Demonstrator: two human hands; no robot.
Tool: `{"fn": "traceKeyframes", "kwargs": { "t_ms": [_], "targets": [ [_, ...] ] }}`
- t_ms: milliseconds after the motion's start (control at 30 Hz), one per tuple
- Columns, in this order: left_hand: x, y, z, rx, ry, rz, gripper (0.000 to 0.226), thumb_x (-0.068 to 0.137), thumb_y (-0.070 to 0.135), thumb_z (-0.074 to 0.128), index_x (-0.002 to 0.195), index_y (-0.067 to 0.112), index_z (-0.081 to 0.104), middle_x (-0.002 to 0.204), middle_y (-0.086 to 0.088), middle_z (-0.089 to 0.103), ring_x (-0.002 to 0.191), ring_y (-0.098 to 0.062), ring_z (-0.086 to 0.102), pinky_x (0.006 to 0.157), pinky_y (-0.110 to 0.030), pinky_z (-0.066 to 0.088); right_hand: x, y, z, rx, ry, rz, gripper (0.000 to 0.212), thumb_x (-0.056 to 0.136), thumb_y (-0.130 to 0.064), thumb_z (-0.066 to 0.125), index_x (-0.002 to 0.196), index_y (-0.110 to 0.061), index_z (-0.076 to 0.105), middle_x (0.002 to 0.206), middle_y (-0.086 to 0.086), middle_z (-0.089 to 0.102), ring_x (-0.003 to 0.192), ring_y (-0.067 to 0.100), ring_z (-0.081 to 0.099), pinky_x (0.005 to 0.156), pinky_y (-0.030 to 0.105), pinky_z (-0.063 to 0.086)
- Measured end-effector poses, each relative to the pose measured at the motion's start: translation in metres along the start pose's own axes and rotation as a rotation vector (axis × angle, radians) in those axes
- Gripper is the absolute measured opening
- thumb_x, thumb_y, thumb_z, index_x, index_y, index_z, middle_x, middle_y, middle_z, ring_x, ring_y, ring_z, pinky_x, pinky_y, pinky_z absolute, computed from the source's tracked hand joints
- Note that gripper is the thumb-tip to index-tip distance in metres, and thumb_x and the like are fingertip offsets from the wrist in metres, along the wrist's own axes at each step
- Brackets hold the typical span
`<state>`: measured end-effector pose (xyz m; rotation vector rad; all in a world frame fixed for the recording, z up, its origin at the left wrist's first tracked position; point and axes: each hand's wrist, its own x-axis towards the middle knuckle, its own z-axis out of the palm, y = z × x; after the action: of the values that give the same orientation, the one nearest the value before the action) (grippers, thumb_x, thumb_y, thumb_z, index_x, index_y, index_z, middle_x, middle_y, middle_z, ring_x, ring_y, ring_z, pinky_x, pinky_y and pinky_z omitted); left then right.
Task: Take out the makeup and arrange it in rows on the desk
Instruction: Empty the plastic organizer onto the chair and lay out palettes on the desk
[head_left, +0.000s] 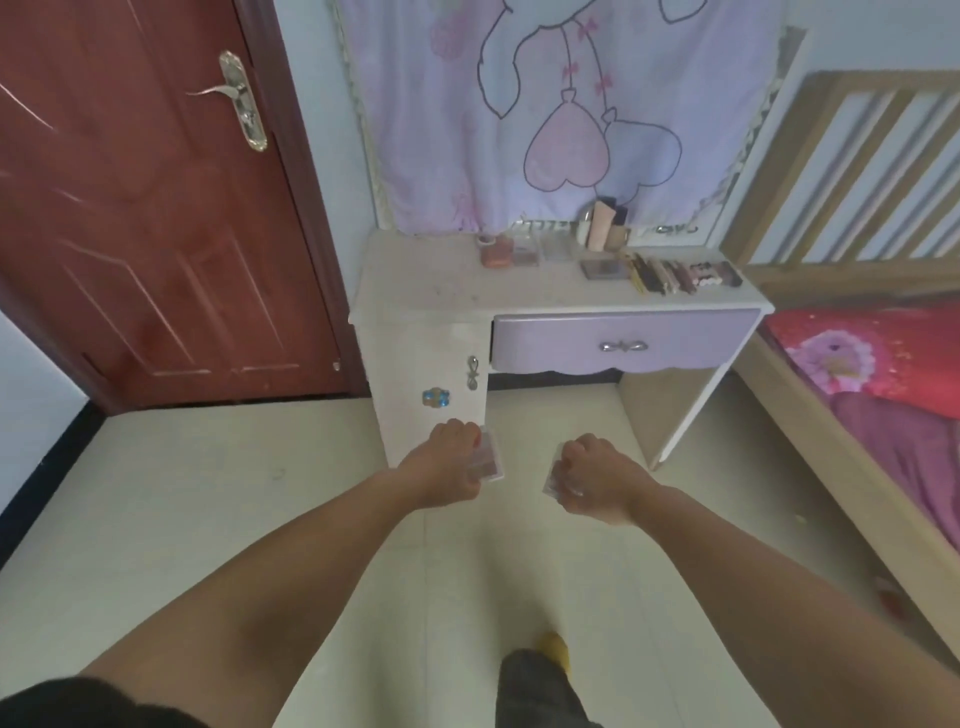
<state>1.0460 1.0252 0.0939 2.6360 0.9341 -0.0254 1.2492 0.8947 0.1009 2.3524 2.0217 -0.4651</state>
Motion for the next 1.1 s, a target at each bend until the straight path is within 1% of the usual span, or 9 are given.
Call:
{"fn": "traceKeyframes", "kwargs": {
  "t_ms": [167, 300, 433, 600, 700, 800, 867, 967, 1100],
  "targets": [
    [0.129, -0.005, -0.024, -0.046, 0.01, -0.058, 0.046, 0.082, 0.026, 0.06, 0.119, 0.007, 0.041, 0.121, -0.011, 0.042, 0.109, -0.027, 0.04, 0.092, -0.031, 0.036, 0.109, 0.079, -0.053, 0.009, 0.009, -0.046, 0.03, 0.085, -0.037, 0.052, 0.103, -0.013, 0.051, 0.109, 0.006, 0.049, 0.106, 0.024, 0.046, 0.085, 0.034, 0.046],
    [0.212, -0.02, -0.04, -0.073, 0.022, -0.079, 0.049, 0.083, 0.028, 0.062, 0.122, 0.007, 0.04, 0.122, -0.011, 0.042, 0.112, -0.027, 0.039, 0.094, -0.029, 0.031, 0.195, 0.13, -0.086, -0.021, -0.015, -0.085, 0.023, 0.081, -0.042, 0.057, 0.086, -0.023, 0.045, 0.095, 0.0, 0.044, 0.096, 0.022, 0.047, 0.073, 0.028, 0.04],
    [0.294, -0.046, -0.052, -0.091, 0.005, -0.093, 0.052, 0.082, 0.028, 0.063, 0.124, 0.008, 0.039, 0.123, -0.011, 0.041, 0.112, -0.027, 0.039, 0.093, -0.03, 0.034, 0.277, 0.162, -0.102, -0.013, -0.062, -0.118, 0.025, 0.079, -0.043, 0.058, 0.076, -0.03, 0.036, 0.093, -0.003, 0.04, 0.096, 0.021, 0.046, 0.08, 0.033, 0.046],
    [0.401, -0.079, -0.067, -0.073, -0.041, -0.052, 0.053, 0.081, 0.027, 0.065, 0.124, 0.008, 0.039, 0.124, -0.011, 0.041, 0.114, -0.028, 0.04, 0.093, -0.034, 0.038, 0.372, 0.194, -0.112, 0.001, -0.045, -0.055, 0.024, 0.083, -0.042, 0.053, 0.087, -0.021, 0.042, 0.099, 0.002, 0.047, 0.096, 0.024, 0.047, 0.084, 0.036, 0.047],
    [0.457, -0.094, -0.077, -0.059, -0.106, -0.026, 0.053, 0.08, 0.023, 0.063, 0.125, 0.009, 0.039, 0.125, -0.013, 0.041, 0.115, -0.029, 0.04, 0.092, -0.035, 0.038, 0.419, 0.212, -0.118, 0.041, -0.003, -0.02, 0.018, 0.085, -0.036, 0.048, 0.088, -0.018, 0.047, 0.096, 0.003, 0.049, 0.092, 0.026, 0.05, 0.078, 0.035, 0.047],
    [0.501, -0.1, -0.078, -0.078, -0.154, -0.019, 0.051, 0.081, 0.022, 0.061, 0.124, 0.008, 0.039, 0.124, -0.013, 0.041, 0.115, -0.029, 0.039, 0.093, -0.036, 0.04, 0.457, 0.229, -0.126, 0.058, 0.002, -0.014, 0.02, 0.087, -0.034, 0.046, 0.091, -0.015, 0.05, 0.099, 0.005, 0.05, 0.091, 0.026, 0.05, 0.076, 0.036, 0.047],
    [0.525, -0.1, -0.075, -0.065, -0.18, 0.014, 0.045, 0.083, 0.021, 0.059, 0.122, 0.009, 0.041, 0.124, -0.013, 0.041, 0.115, -0.03, 0.04, 0.093, -0.036, 0.039, 0.479, 0.242, -0.126, 0.002, -0.039, -0.028, 0.023, 0.09, -0.033, 0.042, 0.095, -0.013, 0.05, 0.103, 0.008, 0.05, 0.094, 0.029, 0.049, 0.077, 0.038, 0.046],
    [0.553, -0.1, -0.066, -0.02, -0.18, 0.09, 0.04, 0.085, 0.019, 0.056, 0.12, 0.005, 0.045, 0.124, -0.015, 0.042, 0.115, -0.031, 0.039, 0.091, -0.031, 0.029, 0.506, 0.26, -0.124, -0.059, -0.064, -0.089, 0.025, 0.092, -0.032, 0.039, 0.099, -0.011, 0.051, 0.107, 0.011, 0.051, 0.097, 0.031, 0.05, 0.08, 0.039, 0.046],
    [0.568, -0.105, -0.049, 0.087, -0.19, 0.064, 0.049, 0.081, 0.027, 0.06, 0.123, 0.01, 0.04, 0.127, -0.012, 0.04, 0.119, -0.029, 0.037, 0.097, -0.033, 0.031, 0.522, 0.276, -0.112, -0.132, -0.093, -0.187, 0.029, 0.092, -0.032, 0.038, 0.105, -0.011, 0.053, 0.111, 0.011, 0.051, 0.098, 0.032, 0.051, 0.078, 0.037, 0.043]
  ]
}}
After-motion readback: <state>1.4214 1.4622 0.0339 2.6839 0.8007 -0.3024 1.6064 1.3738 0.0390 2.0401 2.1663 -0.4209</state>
